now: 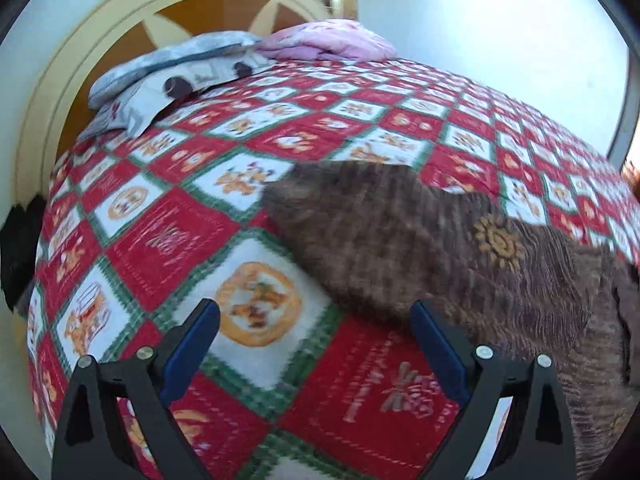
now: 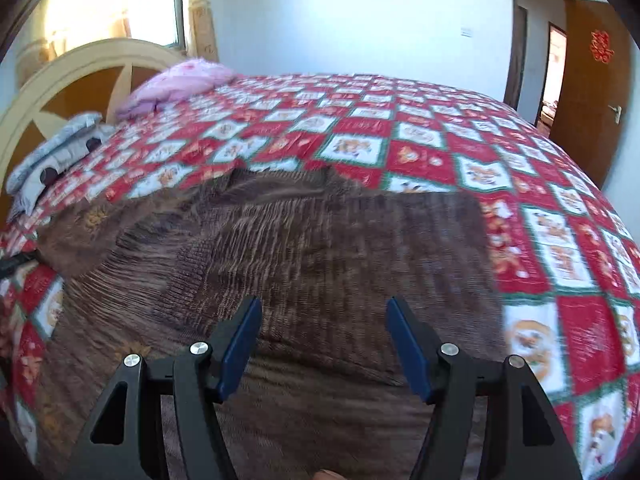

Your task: Fold small clothes

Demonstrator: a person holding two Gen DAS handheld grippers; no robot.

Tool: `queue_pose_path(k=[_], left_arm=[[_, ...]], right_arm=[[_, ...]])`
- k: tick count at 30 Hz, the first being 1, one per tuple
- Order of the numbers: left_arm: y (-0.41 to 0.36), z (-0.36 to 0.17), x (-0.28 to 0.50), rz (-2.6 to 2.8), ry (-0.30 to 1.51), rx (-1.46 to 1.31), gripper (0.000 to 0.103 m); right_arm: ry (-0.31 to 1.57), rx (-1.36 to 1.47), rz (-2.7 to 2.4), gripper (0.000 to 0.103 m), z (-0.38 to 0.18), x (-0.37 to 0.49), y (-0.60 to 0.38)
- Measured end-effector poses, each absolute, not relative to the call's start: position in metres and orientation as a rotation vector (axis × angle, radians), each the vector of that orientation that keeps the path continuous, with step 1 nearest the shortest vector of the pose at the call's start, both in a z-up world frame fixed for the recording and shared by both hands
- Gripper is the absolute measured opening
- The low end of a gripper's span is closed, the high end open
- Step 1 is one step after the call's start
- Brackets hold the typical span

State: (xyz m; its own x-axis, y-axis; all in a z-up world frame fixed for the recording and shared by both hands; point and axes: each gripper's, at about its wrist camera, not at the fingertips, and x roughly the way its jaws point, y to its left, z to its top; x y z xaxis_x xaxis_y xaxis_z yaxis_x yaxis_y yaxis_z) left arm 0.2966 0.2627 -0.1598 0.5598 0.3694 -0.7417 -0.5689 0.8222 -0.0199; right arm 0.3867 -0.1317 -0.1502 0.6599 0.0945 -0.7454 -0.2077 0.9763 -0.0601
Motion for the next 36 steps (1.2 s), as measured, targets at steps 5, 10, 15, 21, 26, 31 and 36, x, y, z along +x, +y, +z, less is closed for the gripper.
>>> queue_pose_path(k=[5,10,15,21,26,31,36], left_arm=[[0.292,-0.16,0.278,0.6,0.805,-0.344,0.098],[0.31,-0.159,0.272,0.567,0.793,-0.453,0.092],[0.301,-0.157,0.29,0.494,0.762,-0.523,0.075],[0.3,-0.165,0.319,0.528,0.776,-0.511,0.063],[0.305,-0.167,0.335,0.529,0.804,-0.506,0.035],[0.312,-0.166,0.338,0.496,0.801,-0.527,0.012],[0.311,-0.158,0.331,0.456,0.787,-0.53,0.009]], right_arm=[[0.818,-0.094,0.184,0.066,-0.161,0.377,-0.138],[0.807,-0.103,0.177,0.067,-0.16,0.377,-0.135],[0.793,-0.097,0.174,0.069,-0.159,0.371,-0.14],[0.784,-0.086,0.177,0.07,-0.159,0.37,-0.141],[0.78,-0.088,0.176,0.07,-0.159,0.369,-0.14],[0.777,-0.084,0.178,0.071,-0.159,0.369,-0.141],[0.776,-0.083,0.179,0.071,-0.158,0.369,-0.141]])
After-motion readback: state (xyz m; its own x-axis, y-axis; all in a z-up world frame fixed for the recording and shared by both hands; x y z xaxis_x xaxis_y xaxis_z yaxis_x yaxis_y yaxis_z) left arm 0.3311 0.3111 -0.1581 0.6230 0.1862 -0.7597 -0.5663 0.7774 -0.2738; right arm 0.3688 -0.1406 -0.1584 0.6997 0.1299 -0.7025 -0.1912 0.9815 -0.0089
